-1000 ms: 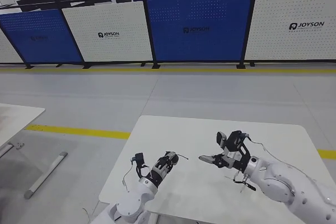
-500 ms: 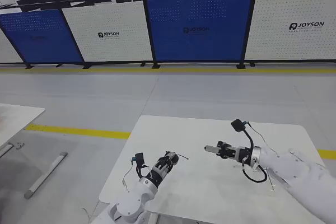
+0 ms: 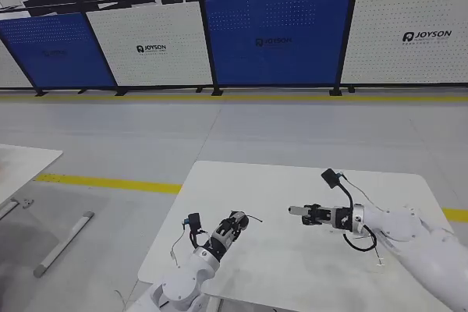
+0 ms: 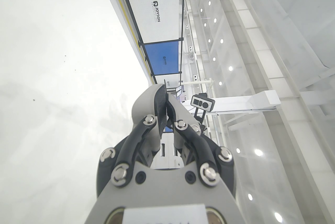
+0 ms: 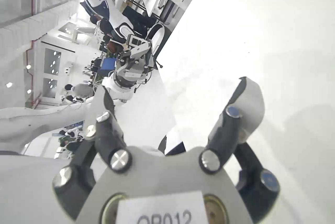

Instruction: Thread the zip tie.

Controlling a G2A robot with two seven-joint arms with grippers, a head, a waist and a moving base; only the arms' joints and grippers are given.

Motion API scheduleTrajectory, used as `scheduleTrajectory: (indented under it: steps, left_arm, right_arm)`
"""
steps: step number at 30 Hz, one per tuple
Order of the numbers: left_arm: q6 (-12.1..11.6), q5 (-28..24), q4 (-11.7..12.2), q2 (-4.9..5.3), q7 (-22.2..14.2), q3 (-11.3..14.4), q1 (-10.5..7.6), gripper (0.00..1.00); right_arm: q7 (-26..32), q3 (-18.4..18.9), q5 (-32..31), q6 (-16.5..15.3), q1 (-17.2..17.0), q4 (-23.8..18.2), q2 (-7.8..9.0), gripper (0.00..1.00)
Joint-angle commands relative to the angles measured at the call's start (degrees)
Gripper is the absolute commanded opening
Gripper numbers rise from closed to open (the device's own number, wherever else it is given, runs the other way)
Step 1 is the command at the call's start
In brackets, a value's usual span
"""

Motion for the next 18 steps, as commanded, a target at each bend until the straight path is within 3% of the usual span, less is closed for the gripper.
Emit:
scheduleTrajectory:
  steps: [1, 6, 10, 18]
  left_arm:
    - [0.0, 0.0, 0.0, 0.0, 0.0, 0.0, 0.0, 0.0]
    - [0.0, 0.0, 0.0, 0.0, 0.0, 0.0, 0.0, 0.0]
    - [0.0, 0.0, 0.0, 0.0, 0.0, 0.0, 0.0, 0.0]
    - [0.0, 0.0, 0.0, 0.0, 0.0, 0.0, 0.0, 0.0]
  right_arm:
    - [0.0, 0.0, 0.0, 0.0, 0.0, 0.0, 0.0, 1.0]
    - [-0.1, 0.0, 0.1, 0.4, -0.4, -0.1, -0.02, 1.0]
    - [3.3, 0.6, 1.8, 0.0, -1.6, 1.1, -0.4, 1.0]
    - [11.9, 0.4, 7.6, 0.1, -1.1, 8.1, -3.68, 1.0]
